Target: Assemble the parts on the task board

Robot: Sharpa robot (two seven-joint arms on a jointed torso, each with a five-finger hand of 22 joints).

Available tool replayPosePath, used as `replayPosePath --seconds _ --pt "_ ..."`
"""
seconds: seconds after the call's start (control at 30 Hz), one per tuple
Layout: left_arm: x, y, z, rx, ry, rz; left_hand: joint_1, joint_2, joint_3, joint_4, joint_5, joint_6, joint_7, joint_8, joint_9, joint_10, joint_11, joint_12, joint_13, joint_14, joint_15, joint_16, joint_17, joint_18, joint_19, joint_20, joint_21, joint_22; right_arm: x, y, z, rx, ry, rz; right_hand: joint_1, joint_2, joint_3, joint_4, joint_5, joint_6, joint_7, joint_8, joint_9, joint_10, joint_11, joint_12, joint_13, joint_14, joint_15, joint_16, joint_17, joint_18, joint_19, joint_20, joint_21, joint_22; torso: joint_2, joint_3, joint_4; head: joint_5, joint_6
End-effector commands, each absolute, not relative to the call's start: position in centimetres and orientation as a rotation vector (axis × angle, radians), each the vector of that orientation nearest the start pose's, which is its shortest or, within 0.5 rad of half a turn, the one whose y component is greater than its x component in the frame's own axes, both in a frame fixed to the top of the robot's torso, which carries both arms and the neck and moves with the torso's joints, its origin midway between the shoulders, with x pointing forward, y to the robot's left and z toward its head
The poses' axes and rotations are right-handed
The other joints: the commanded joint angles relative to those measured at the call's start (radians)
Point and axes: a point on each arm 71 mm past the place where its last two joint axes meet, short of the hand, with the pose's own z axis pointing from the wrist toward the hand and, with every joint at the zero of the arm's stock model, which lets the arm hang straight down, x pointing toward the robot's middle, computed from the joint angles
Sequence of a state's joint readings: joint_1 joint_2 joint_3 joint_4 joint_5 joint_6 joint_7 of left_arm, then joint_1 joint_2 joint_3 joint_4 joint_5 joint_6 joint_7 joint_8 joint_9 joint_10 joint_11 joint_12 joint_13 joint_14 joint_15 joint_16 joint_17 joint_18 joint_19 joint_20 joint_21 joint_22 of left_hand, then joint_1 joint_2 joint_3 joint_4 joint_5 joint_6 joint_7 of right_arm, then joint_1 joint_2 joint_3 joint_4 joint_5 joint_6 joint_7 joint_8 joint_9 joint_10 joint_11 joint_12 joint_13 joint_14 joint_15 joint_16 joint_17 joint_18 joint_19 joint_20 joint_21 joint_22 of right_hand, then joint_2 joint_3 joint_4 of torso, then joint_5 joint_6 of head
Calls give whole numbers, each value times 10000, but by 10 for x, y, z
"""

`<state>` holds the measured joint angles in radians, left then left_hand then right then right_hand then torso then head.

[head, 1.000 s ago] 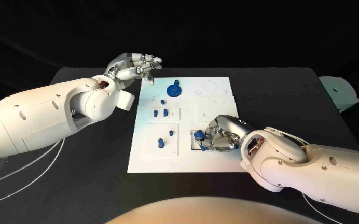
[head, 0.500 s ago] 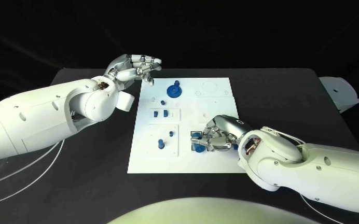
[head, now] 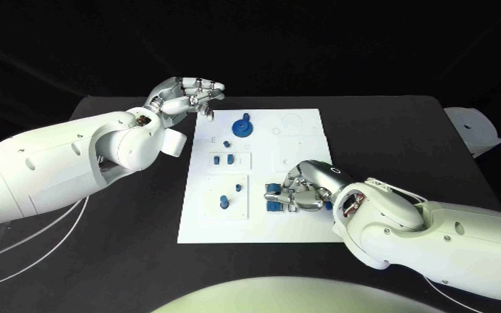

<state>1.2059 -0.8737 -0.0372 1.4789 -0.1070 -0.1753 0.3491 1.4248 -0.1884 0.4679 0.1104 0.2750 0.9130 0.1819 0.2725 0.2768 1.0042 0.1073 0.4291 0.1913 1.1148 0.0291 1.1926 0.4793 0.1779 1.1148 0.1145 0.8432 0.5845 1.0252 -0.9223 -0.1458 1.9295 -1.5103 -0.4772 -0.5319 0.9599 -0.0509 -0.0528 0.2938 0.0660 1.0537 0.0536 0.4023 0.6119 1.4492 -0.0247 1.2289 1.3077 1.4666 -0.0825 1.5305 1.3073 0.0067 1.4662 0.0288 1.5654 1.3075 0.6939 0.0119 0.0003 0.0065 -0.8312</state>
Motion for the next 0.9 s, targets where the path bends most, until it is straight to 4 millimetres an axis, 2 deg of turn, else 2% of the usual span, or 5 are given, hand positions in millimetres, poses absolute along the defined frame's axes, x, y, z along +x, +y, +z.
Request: replayPosePath --seconds 0.03,0.23,0.37,0.67,0.9 --pt "495 228 -177 -9988 15209 -15808 -107 4 37 22 -28 -62 -24 35 9 -65 9 47 17 -51 11 -9 -8 66 -35 9 -60 -9 349 -151 -243 527 18298 6700 634 127 -147 -12 170 -34 -40 61 -4 100 23 116 733 888 -33 84 1826 -67 1046 -74 54 2633 -4 3 3 -10 22" --pt "494 229 -178 -10003 15215 -15773 -107 4 37 22 -28 -62 -24 35 9 -65 9 47 17 -51 11 -9 -8 66 -35 9 -60 -9 343 -155 -239 390 18256 7121 2030 231 -393 -42 854 -21 -79 116 -51 234 -18 402 956 909 -64 132 1941 -67 1046 -104 54 2633 0 1 -23 -4 30" --pt "494 230 -178 -10008 15221 -15763 -107 4 37 22 -28 -62 -24 35 9 -65 9 47 17 -51 11 -9 -8 66 -35 9 -60 -9 341 -156 -239 320 18429 7186 2514 194 -514 -53 899 -38 -77 106 -89 250 -19 448 1008 909 -65 134 1946 -67 1046 -107 54 2633 -2 3 -17 -13 18" --pt "494 230 -178 -10015 15229 -15751 -121 14 41 30 -27 -70 -22 39 12 -81 11 62 20 -54 13 -6 -16 65 -35 11 -68 -13 340 -158 -239 386 18538 7153 2685 216 -609 -27 1046 -31 -71 107 -108 287 -14 564 1088 908 -61 133 1944 -67 1046 -104 54 2633 -8 -4 23 -34 12" --pt "494 230 -179 -10019 15230 -15751 -128 21 43 35 -26 -71 -21 41 13 -85 12 67 20 -55 14 -4 -18 65 -34 12 -70 -15 344 -160 -242 418 18646 6898 2709 306 -650 -15 1163 -16 -74 113 -118 300 -16 600 1116 910 -60 137 1954 -67 1046 -103 54 2633 5 -12 0 -17 14"
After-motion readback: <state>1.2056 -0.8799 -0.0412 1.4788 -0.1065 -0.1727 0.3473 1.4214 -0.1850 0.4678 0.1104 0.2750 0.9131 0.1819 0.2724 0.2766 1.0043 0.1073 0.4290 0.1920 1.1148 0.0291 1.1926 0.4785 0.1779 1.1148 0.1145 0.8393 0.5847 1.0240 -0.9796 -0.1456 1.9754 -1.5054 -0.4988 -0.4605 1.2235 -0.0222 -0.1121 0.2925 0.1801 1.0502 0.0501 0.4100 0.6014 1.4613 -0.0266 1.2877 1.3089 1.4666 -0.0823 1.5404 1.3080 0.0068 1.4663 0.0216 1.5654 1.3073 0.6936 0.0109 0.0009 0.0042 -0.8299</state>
